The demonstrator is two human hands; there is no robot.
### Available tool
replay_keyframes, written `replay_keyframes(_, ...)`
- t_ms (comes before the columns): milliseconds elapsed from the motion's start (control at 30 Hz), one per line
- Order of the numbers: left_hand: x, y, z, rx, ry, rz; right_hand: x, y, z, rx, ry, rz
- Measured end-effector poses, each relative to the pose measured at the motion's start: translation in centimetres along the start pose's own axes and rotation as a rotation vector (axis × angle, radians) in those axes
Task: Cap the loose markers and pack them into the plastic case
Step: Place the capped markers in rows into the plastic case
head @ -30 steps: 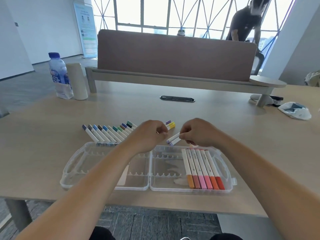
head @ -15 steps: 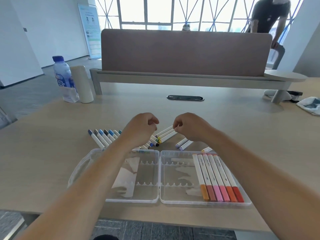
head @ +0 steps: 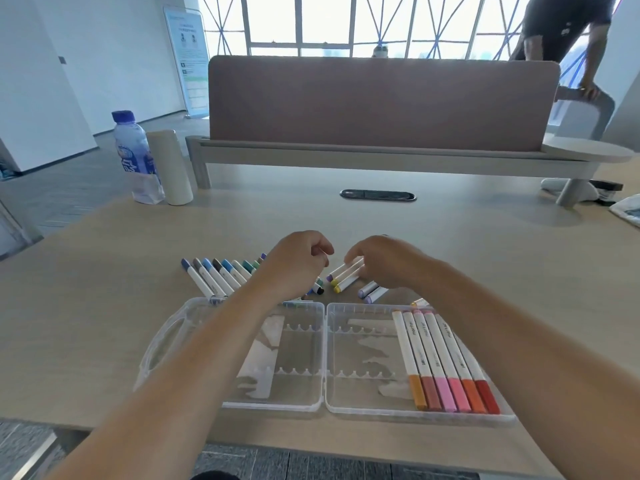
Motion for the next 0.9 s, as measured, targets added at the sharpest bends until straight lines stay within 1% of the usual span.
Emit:
replay_keyframes(233,-0.8,1.8,-1.6,-0.013,0.025,0.034,-1.5,-0.2,-2.4,0.024,-0.005,-0.048)
replay_keyframes(367,-1.3,3.2,-2.7,0.007,0.05,0.064,-3.3,-0.9,-4.4,0.066,0.03,-0.087)
replay_keyframes(500,-1.4,3.4,-2.9,0.003,0.033,0.041,-4.8,-0.7,-5.0,0.082,0.04,-0.083)
replay_keyframes(667,-1.4,2.6,-2.6,-0.029,0.014,-0.015,-5.5,-0.3,-4.3,0.057,0.004,-0.027)
replay_keyframes(800,-1.5,2.0,-2.6,-0.03,0.006,-0.033,-5.7,-1.0,-4.0,-0.071,0.077,-0.006)
replay_keyframes(900,-1.6,2.0,-2.7,-0.027,0.016,-0.023,-5.5,-0.9,-4.1,-0.149,0.127,0.101)
Point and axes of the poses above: each hand's wrist, its own x-axis towards the middle knuckle, its own y-axis out of the palm, z = x × y, the point moved 3 cm from there along x, towards the middle knuckle, and after that the axes turned 11 degrees about -x, right-handed, at the moved point
